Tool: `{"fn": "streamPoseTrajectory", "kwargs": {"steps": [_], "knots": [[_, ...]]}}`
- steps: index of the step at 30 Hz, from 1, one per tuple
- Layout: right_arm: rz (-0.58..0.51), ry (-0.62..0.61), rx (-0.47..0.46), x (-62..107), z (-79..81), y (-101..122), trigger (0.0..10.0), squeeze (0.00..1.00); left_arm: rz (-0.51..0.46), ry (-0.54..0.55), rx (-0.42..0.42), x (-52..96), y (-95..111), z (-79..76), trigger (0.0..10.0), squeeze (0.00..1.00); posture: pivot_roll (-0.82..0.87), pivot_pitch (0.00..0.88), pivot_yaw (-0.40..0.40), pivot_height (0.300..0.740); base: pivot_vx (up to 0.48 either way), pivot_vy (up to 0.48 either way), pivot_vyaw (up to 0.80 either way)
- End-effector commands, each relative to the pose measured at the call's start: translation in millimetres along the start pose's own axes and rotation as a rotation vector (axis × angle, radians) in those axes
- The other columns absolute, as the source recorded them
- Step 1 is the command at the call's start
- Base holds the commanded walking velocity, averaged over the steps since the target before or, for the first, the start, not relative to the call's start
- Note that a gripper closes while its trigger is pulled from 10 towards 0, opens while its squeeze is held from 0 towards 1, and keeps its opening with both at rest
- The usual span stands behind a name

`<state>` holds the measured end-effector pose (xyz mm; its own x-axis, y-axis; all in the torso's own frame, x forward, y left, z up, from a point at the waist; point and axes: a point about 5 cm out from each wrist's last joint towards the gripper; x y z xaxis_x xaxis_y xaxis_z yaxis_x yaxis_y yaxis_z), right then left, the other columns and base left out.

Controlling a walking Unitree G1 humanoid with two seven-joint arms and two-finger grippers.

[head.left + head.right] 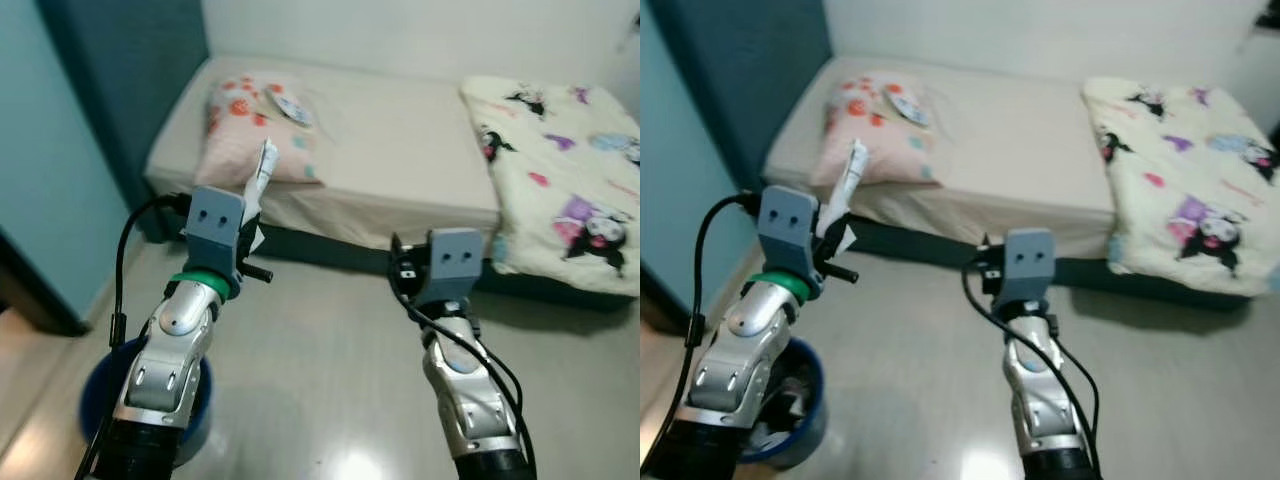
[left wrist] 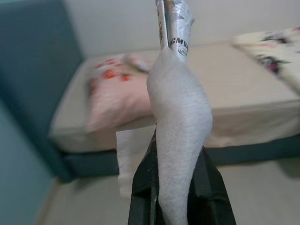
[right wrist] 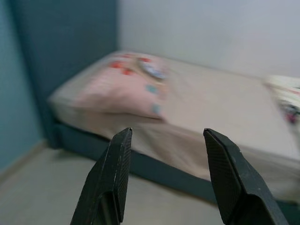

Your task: Clean up the room

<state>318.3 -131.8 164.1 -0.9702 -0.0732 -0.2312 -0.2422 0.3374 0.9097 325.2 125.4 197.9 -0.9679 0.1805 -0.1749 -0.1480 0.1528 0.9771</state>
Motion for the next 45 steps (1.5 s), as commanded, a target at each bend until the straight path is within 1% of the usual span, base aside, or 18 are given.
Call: {"fn": "streamPoseTrajectory", "kwargs": {"steps": [1, 13, 28, 31, 33, 35, 37, 45], "knots": [[0.014, 0.009, 0.013, 1.5, -0.7, -3, 10.0, 0.00, 0.024, 0.012, 0.004, 0.9, -5, 0.6, 10.0, 0.00, -0.06, 0.045, 0.045, 0.721, 0.000, 0.000, 0.80], [0.014, 0.026, 0.014, 2.6, 0.6, -4, 10.0, 0.00, 0.035, 0.026, -0.002, 0.5, -8, 1.4, 10.0, 0.00, -0.06, 0.050, 0.045, 0.721, 0.000, 0.000, 0.80], [0.021, 0.020, 0.010, 3.3, -0.4, -5, 10.0, 0.00, 0.040, 0.037, 0.002, 0.5, -10, 2.0, 10.0, 0.00, -0.06, 0.052, 0.043, 0.721, 0.000, 0.000, 0.80], [0.026, 0.012, 0.006, 2.8, -1.3, -6, 10.0, 0.00, 0.037, 0.053, 0.005, 0.0, -10, 4.2, 10.0, 0.00, -0.06, 0.052, 0.043, 0.721, 0.000, 0.000, 0.70], [0.033, -0.002, -0.006, 2.8, -2.5, -7, 10.0, 0.00, 0.035, 0.093, 0.011, -1.2, -11, 9.3, 10.0, 0.00, -0.06, 0.053, 0.042, 0.721, 0.332, 0.307, 0.00], [0.033, -0.002, -0.006, 2.8, -2.5, -7, 10.0, 0.00, 0.035, 0.093, 0.011, -1.2, -11, 9.3, 10.0, 0.00, -0.06, 0.053, 0.042, 0.721, 0.356, 0.319, 0.00], [0.035, -0.007, -0.009, 2.7, -3.1, -7, 10.0, 0.00, 0.038, 0.110, 0.012, -2.8, -12, 12.5, 10.0, 0.00, -0.06, 0.053, 0.042, 0.721, 0.369, 0.306, 0.00], [0.034, -0.017, -0.007, 2.8, -4.9, -7, 10.0, 0.00, 0.046, 0.103, 0.010, -4.2, -14, 12.0, 10.0, 0.00, -0.06, 0.054, 0.042, 0.721, 0.363, 0.315, 0.00]]}}
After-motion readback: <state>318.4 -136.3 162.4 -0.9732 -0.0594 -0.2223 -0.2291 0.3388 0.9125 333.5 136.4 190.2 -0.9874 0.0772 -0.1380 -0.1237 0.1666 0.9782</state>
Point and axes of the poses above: a point about 5 cm out from each wrist's last joint towards the gripper, its own x axis pointing back from the gripper into the wrist, its own y axis along the axis of the wrist's last joint, z = x × y, and after that the axes turned 14 degrees about x, right-handed
